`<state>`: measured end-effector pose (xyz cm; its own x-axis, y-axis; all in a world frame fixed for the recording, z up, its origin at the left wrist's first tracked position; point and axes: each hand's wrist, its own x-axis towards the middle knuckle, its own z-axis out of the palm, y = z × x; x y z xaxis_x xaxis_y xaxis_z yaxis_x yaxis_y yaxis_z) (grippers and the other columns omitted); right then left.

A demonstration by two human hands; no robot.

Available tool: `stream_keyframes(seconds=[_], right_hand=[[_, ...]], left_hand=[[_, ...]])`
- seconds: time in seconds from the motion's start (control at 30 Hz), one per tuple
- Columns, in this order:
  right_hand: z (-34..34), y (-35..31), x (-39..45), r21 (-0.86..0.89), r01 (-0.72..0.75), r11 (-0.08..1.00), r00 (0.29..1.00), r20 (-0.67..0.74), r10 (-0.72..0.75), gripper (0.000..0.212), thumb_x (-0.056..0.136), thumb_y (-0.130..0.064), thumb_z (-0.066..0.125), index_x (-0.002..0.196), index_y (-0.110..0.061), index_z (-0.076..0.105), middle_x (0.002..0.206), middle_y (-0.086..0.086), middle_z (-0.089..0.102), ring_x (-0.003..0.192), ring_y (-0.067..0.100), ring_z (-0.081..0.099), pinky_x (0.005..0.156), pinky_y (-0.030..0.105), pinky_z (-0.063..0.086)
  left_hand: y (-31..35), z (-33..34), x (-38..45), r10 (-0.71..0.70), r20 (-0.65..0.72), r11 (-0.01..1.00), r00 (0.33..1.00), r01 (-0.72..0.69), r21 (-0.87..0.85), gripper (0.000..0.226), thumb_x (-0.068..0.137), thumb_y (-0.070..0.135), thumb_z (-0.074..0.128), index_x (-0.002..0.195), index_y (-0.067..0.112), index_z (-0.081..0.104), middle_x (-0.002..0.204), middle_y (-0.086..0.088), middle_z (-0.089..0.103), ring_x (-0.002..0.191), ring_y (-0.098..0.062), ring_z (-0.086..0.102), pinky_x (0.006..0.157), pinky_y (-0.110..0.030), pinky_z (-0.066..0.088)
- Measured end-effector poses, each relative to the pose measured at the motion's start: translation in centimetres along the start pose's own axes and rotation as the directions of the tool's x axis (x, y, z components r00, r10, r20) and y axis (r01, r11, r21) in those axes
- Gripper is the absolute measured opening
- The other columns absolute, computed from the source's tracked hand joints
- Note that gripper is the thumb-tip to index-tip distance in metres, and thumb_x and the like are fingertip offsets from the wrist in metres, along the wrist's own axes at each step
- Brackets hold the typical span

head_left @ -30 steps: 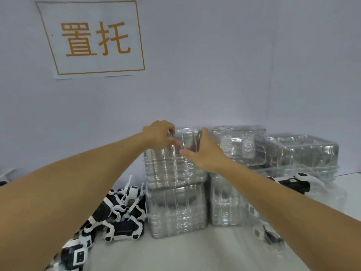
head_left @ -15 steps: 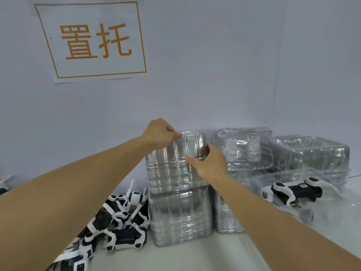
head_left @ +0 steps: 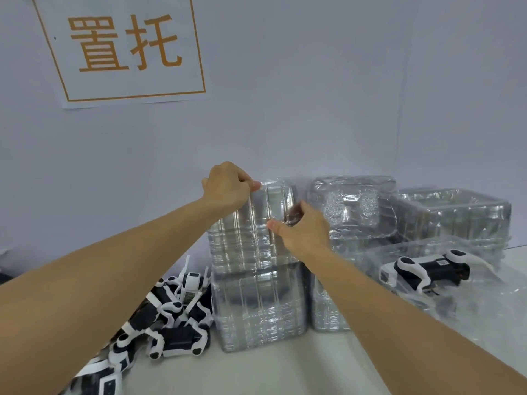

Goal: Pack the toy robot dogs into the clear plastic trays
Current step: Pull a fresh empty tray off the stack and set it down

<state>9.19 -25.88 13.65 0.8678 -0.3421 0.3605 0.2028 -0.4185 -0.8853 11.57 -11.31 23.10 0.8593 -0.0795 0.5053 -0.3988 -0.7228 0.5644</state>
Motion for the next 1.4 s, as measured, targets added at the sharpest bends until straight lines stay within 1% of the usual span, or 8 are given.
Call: stream_keyframes(seconds=[0.27,0.53,0.67,0.8,0.97,1.1,1.23,1.4], right_hand=[[0.3,-0.6,-0.4,-0.029,-0.027,0.999,0.999,0.023,0.028,0.043,0.076,-0.039,0.085,0.099,-0.019,0.055,0.093,-0.003,0.062,0.082,0.015,0.06,0.071,0.03,0.046],[-0.5,-1.2,-0.1,-0.051,-0.068,0.996,0.991,0.108,0.073,0.03,0.079,-0.033,0.084,0.092,-0.02,0.06,0.087,-0.006,0.063,0.076,0.009,0.059,0.062,0.025,0.043],[-1.3,-2.8,-0.4,-0.127,-0.01,0.992,0.997,0.079,0.02,0.021,0.085,-0.024,0.075,0.102,-0.018,0.064,0.126,0.0,0.061,0.114,0.019,0.059,0.097,0.039,0.05],[-2.2,-6.1,-1.7,0.455,0.151,0.878,0.988,-0.107,-0.114,0.03,0.096,-0.017,0.058,0.125,-0.017,0.066,0.124,-0.002,0.066,0.116,0.011,0.06,0.101,0.034,0.047],[-4.2,-9.5,-1.1,0.85,-0.224,0.476,0.973,0.224,0.058,0.05,0.091,-0.059,0.058,0.121,-0.019,0.057,0.108,0.008,0.074,0.101,0.027,0.071,0.079,0.037,0.049],[-4.3,-9.0,-1.3,0.812,-0.174,0.557,0.973,0.228,-0.028,0.033,0.084,-0.06,0.067,0.106,-0.037,0.057,0.111,0.003,0.063,0.093,0.022,0.065,0.077,0.035,0.051],[-3.6,-7.4,-2.2,0.731,-0.094,0.676,0.98,0.187,-0.066,0.057,0.086,-0.042,0.073,0.136,-0.024,0.053,0.114,0.006,0.059,0.088,0.022,0.065,0.074,0.033,0.055],[-2.6,-4.8,-4.6,0.669,-0.025,0.743,0.997,0.076,-0.035,0.055,0.091,-0.039,0.069,0.137,-0.019,0.047,0.118,0.003,0.06,0.069,0.012,0.065,0.065,0.028,0.053]], left_hand=[[1.1,-0.9,0.3,0.005,-0.112,1.0,0.994,-0.004,0.014,0.019,0.095,0.009,0.066,0.083,0.011,0.08,0.092,0.02,0.07,0.1,-0.013,0.065,0.104,-0.044,0.045],[3.6,-4.3,-0.2,0.158,-0.35,0.987,0.923,-0.162,0.019,0.028,0.099,0.031,0.063,0.083,0.009,0.073,0.08,-0.004,0.069,0.095,-0.029,0.061,0.097,-0.048,0.044],[3.4,-4.9,-1.7,0.146,-0.461,0.977,0.875,-0.2,-0.07,0.017,0.098,0.035,0.063,0.086,0.023,0.061,0.074,0.012,0.055,0.096,-0.021,0.057,0.091,-0.042,0.04],[2.2,-4.6,-2.9,0.227,-0.462,0.964,0.857,-0.267,-0.022,0.012,0.098,0.034,0.063,0.092,0.024,0.063,0.083,0.009,0.059,0.098,-0.015,0.048,0.081,-0.032,0.021],[0.8,-3.7,-5.4,0.501,-0.459,0.863,0.734,-0.466,0.198,0.012,0.093,0.024,0.069,0.099,0.014,0.07,0.09,0.001,0.063,0.1,-0.024,0.052,0.078,-0.03,0.016],[-0.1,-2.8,-7.7,0.627,-0.412,0.778,0.661,-0.505,0.373,0.012,0.083,0.011,0.079,0.094,0.01,0.074,0.088,-0.005,0.065,0.089,-0.031,0.057,0.082,-0.038,0.024],[-0.8,-1.6,-9.9,0.653,-0.408,0.754,0.638,-0.494,0.433,0.015,0.077,0.002,0.084,0.087,0.006,0.074,0.083,-0.007,0.065,0.084,-0.032,0.06,0.078,-0.047,0.036],[-2.1,1.8,-15.6,0.395,-0.623,0.915,0.675,-0.351,0.2,0.021,0.092,0.031,0.065,0.104,0.015,0.071,0.124,-0.009,0.062,0.124,-0.026,0.046,0.106,-0.047,0.031]])
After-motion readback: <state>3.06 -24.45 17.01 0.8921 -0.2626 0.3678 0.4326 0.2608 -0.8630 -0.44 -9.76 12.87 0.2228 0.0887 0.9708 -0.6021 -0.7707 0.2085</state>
